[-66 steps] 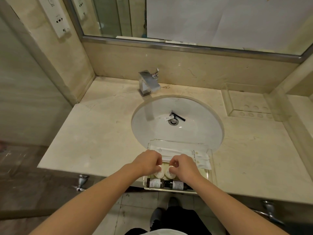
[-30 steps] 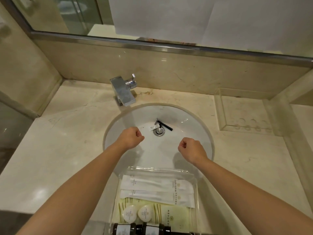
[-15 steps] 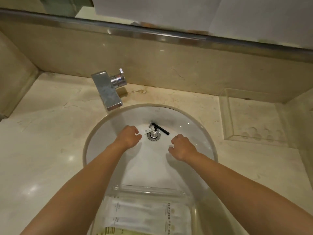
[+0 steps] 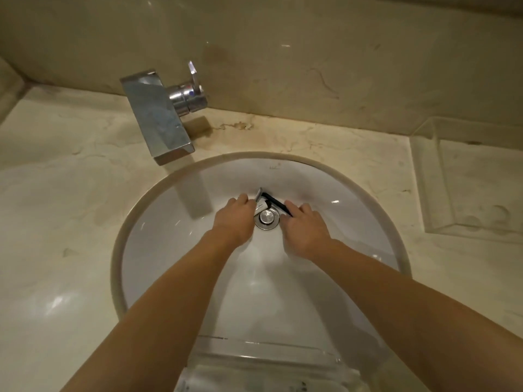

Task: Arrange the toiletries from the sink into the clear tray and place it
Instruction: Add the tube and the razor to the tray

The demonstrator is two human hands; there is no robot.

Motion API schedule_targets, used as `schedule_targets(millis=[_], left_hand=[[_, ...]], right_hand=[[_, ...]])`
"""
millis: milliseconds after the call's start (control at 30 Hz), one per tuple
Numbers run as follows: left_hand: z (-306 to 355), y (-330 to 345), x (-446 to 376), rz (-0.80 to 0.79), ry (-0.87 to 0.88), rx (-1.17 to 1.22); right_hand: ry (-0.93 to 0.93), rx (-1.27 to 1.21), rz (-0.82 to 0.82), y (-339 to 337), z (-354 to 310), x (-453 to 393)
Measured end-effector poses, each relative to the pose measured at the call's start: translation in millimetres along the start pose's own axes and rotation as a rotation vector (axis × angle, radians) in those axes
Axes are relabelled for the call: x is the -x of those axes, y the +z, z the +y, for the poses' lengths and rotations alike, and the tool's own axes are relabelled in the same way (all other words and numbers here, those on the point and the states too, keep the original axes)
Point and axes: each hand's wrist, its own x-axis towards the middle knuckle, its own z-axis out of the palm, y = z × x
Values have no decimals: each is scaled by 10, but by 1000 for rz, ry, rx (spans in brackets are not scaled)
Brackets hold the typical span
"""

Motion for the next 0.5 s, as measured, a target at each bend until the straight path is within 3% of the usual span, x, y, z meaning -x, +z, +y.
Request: schedule_targets(millis=[267, 500], left_hand=[[59, 48, -59, 2, -128, -23], [-80, -197, 182, -57, -311, 244]], right_hand=[[99, -90, 138, 84, -133, 21], [220, -489, 200, -93, -46, 285]])
